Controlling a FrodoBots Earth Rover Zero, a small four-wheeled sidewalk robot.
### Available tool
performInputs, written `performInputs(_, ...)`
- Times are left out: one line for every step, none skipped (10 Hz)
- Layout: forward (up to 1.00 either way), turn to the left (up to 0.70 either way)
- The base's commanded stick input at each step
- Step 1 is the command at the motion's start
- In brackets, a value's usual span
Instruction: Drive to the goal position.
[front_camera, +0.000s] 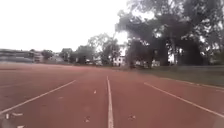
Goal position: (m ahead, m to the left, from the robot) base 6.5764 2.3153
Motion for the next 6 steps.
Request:
performInputs(0.45, 0.00)
performInputs(0.45, 0.00)
performInputs(0.45, 0.00)
performInputs(0.45, 0.00)
performInputs(0.45, 0.00)
performInputs(0.45, 0.00)
